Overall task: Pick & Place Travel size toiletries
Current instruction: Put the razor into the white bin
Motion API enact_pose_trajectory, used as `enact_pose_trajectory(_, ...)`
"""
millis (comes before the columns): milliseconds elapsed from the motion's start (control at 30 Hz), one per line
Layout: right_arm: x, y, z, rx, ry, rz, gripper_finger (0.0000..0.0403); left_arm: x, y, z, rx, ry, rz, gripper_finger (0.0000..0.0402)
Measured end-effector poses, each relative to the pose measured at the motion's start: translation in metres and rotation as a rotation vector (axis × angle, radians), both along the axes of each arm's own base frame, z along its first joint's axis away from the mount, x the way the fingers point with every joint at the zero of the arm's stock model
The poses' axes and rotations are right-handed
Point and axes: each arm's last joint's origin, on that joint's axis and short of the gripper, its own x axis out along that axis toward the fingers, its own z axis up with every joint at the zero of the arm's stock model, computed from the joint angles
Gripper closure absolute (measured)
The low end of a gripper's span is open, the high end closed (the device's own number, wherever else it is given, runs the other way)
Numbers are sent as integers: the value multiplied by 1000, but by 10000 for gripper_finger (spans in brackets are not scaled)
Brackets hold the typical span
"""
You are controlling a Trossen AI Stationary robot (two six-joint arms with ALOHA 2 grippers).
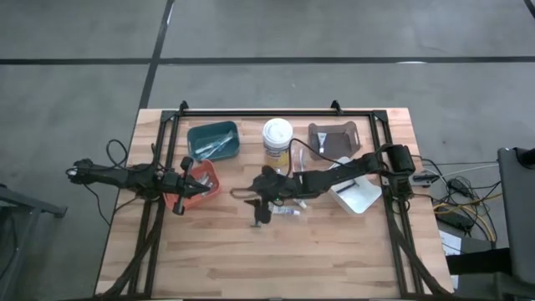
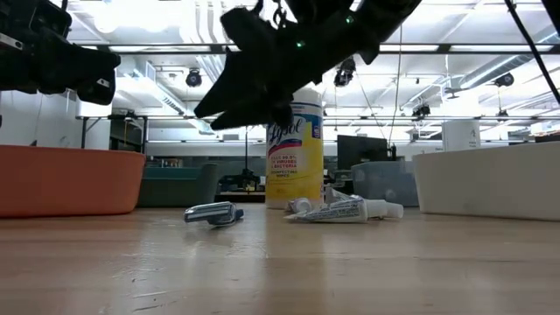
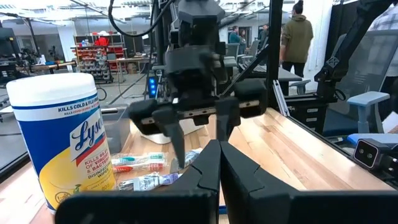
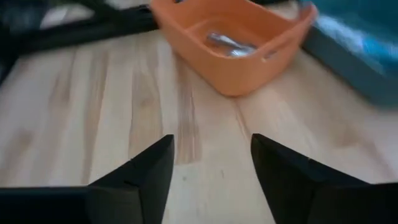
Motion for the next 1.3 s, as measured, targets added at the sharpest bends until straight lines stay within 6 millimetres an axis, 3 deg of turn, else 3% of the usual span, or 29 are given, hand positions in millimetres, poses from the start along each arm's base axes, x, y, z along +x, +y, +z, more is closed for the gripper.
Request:
enact_pose_trajectory(333,0,-3,-5,496,-4,-330,133,0,0,0,0,0,0,394)
enact_pose_trajectory(733,-11,-4,-19,723,141,-562,91,0,0,0,0,0,0,394)
enact_pose_trajectory(933,-15,-2,-33,807,256,-591,77,0,0,0,0,0,0,394)
enact_pose_trajectory(1167,-12,1,-27,823,255,-498,69,0,0,0,0,0,0,394)
enact_pose_trajectory(1300,-8,2,-12,846,243,-504,72,0,0,0,0,0,0,394)
